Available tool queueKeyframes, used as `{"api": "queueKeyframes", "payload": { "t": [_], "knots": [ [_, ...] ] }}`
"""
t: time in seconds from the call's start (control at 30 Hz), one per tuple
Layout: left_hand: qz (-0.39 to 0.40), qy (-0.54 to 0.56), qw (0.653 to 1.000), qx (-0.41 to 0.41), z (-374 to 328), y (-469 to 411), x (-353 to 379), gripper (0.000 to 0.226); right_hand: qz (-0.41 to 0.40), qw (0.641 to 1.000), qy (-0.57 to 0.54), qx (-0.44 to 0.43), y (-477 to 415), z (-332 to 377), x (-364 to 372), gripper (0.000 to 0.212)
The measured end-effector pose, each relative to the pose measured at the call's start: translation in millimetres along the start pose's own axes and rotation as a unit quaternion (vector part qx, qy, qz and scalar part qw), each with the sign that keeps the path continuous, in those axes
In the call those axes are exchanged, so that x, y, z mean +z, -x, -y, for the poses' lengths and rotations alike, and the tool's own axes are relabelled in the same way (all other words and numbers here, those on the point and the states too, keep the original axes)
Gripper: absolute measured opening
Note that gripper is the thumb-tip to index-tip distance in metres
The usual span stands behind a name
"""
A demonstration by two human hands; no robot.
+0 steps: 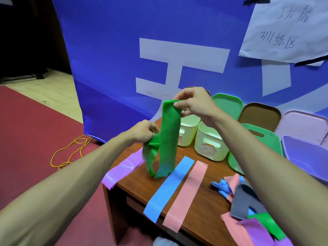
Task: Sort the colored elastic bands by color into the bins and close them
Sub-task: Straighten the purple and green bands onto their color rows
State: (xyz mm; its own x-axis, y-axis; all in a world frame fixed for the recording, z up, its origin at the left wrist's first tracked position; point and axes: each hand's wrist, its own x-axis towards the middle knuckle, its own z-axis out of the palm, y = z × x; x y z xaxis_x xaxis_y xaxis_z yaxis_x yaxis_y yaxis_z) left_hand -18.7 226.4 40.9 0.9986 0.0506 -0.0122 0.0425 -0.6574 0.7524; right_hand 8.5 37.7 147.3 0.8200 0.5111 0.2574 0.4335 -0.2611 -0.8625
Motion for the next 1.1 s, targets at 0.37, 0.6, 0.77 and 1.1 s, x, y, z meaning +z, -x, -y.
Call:
{"api": "queueKeyframes", "payload": {
  "t": [0.37,0.6,0.77,1.1],
  "knots": [
    [-0.047,0.063,0.988,-0.133,49,-13,-19,0.029,0.081,0.968,-0.18,0.153,-26,-50,39,0.013],
    [-0.082,-0.004,0.992,-0.095,92,-44,32,0.046,0.007,0.973,-0.063,0.223,-37,-137,62,0.019],
    [-0.084,-0.168,0.982,-0.03,114,-58,49,0.028,-0.027,0.969,-0.084,0.229,-42,-163,61,0.014],
    [0.174,0.216,0.959,-0.049,66,-31,78,0.025,-0.055,0.962,-0.203,0.174,-38,-131,39,0.016]
  ]
}}
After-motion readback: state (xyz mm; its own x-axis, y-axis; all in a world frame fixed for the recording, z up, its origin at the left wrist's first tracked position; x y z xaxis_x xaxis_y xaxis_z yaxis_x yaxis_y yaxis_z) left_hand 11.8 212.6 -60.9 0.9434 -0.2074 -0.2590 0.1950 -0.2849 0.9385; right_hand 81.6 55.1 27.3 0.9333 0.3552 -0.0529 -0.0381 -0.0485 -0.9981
